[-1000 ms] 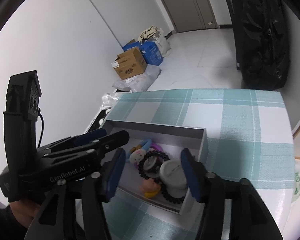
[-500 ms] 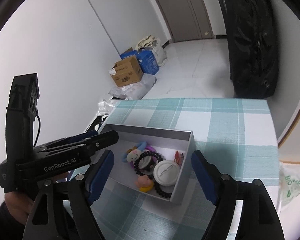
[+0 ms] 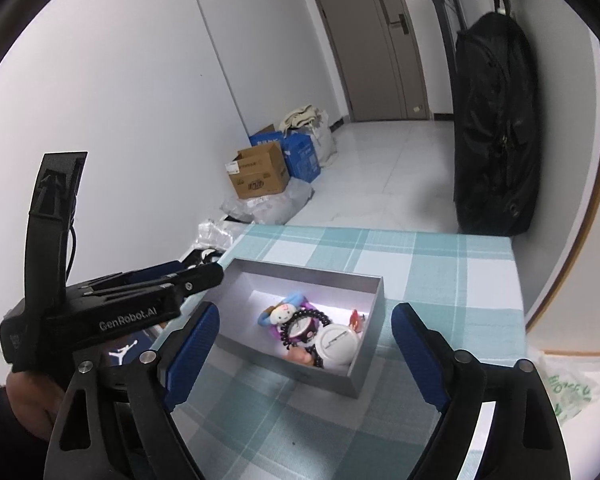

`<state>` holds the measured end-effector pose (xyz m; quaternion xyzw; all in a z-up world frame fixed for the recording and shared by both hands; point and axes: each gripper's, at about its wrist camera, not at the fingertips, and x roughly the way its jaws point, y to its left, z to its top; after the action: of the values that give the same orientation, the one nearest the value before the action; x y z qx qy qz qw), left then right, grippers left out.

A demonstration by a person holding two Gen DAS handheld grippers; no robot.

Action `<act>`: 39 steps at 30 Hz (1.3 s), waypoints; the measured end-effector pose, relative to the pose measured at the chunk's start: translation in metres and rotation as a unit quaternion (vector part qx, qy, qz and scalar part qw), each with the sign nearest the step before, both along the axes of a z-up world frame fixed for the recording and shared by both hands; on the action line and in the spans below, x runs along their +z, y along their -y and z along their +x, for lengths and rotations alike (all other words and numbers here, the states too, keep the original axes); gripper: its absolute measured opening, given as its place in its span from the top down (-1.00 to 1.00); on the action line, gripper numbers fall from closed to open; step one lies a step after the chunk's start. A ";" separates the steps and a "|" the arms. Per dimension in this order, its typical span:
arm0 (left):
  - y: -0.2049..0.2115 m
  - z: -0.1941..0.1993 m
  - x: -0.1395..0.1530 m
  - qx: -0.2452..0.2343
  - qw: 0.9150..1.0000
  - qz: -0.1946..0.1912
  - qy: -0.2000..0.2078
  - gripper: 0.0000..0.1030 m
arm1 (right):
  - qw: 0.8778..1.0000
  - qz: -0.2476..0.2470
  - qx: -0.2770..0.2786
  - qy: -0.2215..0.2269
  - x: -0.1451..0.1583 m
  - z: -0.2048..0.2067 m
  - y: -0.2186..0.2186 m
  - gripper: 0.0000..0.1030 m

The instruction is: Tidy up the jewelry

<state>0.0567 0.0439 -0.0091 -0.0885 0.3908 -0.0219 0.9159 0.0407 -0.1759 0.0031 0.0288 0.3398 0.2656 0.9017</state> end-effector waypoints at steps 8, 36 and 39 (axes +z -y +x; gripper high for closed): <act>-0.004 -0.026 0.008 0.003 0.999 0.023 0.040 -0.45 | 0.999 0.004 0.018 0.049 0.018 -0.034 0.002 -0.94; -0.010 -0.086 0.010 0.038 0.996 0.046 0.062 -0.47 | 0.999 0.015 -0.005 0.052 0.011 -0.081 0.022 -1.00; -0.010 -0.085 0.010 0.038 0.996 0.043 0.063 -0.47 | 0.999 0.017 -0.007 0.047 0.009 -0.079 0.023 -1.00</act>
<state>-0.0286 0.0541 0.0012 -0.0622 0.3291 0.0246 0.9419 -0.0379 -0.1985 0.0123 0.0337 0.2926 0.2659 0.9179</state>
